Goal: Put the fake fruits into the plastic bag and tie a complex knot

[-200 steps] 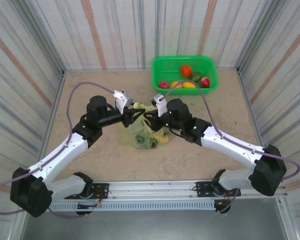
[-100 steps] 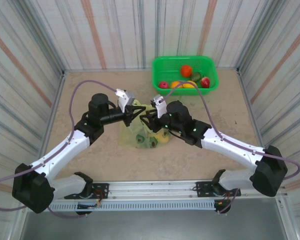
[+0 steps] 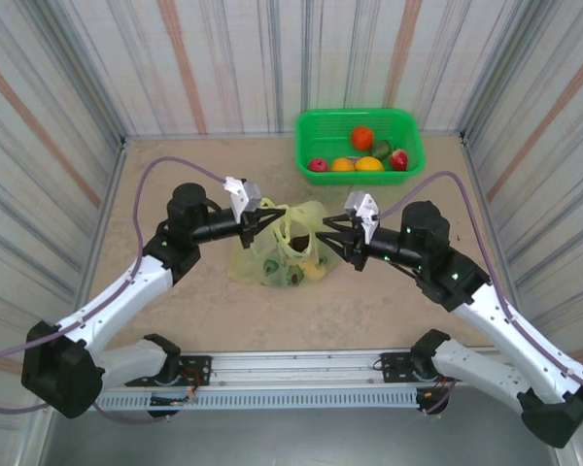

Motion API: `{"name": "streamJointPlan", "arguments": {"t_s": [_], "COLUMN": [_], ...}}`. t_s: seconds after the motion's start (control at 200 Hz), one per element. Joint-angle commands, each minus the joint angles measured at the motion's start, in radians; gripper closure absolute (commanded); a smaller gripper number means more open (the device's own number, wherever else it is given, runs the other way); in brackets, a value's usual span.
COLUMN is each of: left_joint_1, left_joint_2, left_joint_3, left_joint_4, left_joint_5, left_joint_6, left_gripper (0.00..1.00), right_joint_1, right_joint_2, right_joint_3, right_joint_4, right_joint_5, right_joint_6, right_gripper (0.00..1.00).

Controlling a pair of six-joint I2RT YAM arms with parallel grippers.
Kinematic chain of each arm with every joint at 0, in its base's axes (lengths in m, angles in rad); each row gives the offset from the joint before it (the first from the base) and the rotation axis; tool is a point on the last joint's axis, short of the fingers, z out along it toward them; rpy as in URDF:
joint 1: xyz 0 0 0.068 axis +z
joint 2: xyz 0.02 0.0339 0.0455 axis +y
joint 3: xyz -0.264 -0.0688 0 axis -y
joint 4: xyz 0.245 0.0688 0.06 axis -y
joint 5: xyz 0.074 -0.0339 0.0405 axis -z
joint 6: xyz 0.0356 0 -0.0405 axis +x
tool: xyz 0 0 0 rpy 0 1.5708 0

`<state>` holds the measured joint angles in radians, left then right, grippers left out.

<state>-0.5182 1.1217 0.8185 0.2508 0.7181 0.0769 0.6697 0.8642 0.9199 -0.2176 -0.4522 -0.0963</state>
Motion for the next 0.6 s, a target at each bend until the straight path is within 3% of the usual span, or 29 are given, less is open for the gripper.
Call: {"name": "streamJointPlan", "arguments": {"t_s": [0.0,0.225,0.391,0.591], "left_joint_1": [0.001,-0.028,-0.034,-0.035], "left_joint_2": [-0.039,-0.079,-0.088,-0.085], "left_joint_3": [-0.032,-0.073,-0.074,-0.073], "left_joint_4": [0.095,0.101,0.101,0.108], "left_joint_5": [0.071,0.079,0.086,0.087], "left_joint_6": [0.053,0.125,0.139,0.140], "left_gripper": [1.00,1.00,1.00,1.00], "right_joint_1": [-0.043,-0.083,-0.079,-0.075], "right_joint_2": [0.099,0.278,0.395,0.487], "right_joint_3": [0.077,0.168,0.266,0.324], "right_joint_4": [-0.126,-0.057,-0.075,-0.119], "right_joint_5": [-0.161,-0.356,-0.437,-0.539], "right_joint_6": [-0.245,-0.329,-0.336,-0.330], "right_gripper": [0.57,0.34,0.32,0.39]}}
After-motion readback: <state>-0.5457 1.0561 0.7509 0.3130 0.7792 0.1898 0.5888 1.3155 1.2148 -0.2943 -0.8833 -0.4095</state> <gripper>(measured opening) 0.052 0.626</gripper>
